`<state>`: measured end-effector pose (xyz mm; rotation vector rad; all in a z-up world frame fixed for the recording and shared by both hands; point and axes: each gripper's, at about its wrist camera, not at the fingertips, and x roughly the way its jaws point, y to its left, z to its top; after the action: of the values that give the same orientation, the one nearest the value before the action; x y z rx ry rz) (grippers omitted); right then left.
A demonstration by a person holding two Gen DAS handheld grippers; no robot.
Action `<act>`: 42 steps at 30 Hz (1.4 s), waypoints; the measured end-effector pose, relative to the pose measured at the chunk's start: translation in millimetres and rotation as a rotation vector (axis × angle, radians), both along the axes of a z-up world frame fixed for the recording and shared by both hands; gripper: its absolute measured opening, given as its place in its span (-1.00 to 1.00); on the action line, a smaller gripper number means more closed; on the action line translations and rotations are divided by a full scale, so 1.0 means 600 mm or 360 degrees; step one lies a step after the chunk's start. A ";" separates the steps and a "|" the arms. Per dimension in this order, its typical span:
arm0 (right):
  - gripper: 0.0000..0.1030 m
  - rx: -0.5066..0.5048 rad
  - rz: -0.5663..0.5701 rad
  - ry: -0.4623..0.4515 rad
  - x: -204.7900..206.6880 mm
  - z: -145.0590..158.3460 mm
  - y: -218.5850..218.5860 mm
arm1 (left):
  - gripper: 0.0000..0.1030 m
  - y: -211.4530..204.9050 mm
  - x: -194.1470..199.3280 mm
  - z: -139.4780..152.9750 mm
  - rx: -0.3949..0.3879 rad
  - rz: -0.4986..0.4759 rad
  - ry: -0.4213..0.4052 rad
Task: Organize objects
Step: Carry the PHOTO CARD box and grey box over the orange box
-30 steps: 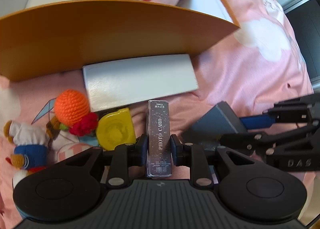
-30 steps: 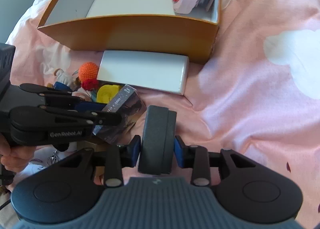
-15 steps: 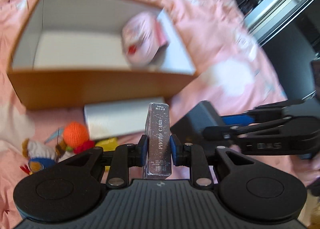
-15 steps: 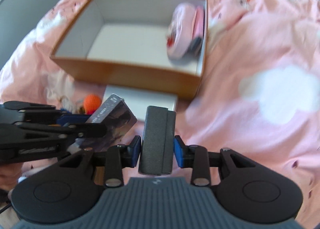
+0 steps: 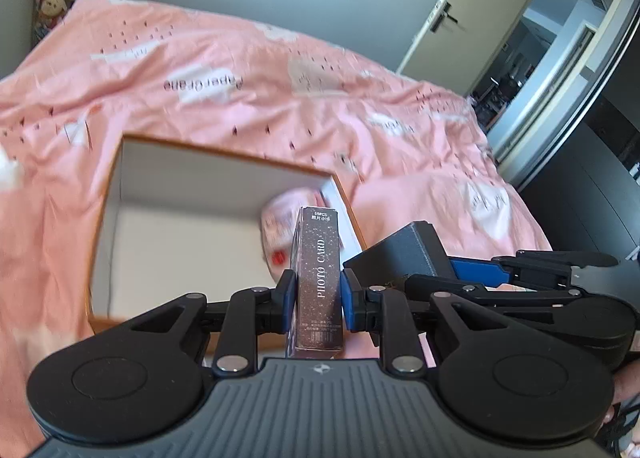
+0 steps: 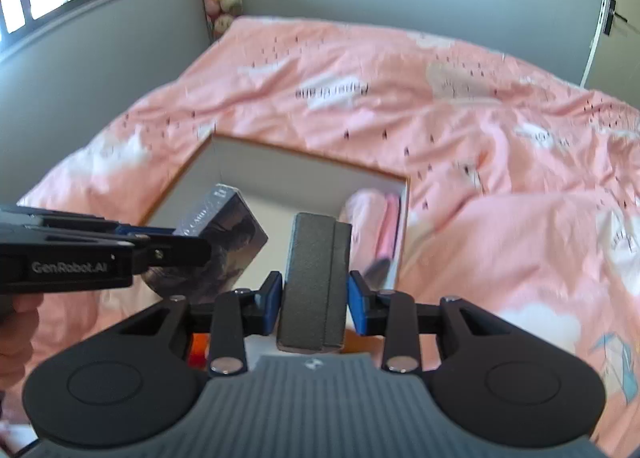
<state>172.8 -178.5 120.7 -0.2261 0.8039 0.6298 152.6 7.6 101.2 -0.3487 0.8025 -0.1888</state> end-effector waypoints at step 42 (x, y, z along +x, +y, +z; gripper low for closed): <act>-0.29 -0.0154 -0.0070 0.0154 0.293 -0.249 0.175 | -0.49 0.096 0.267 -0.195 -0.0040 0.0207 0.0446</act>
<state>348.6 -73.2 -28.8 -0.2669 0.9314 0.5641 312.6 65.0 -15.8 -0.4561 1.0505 -0.0279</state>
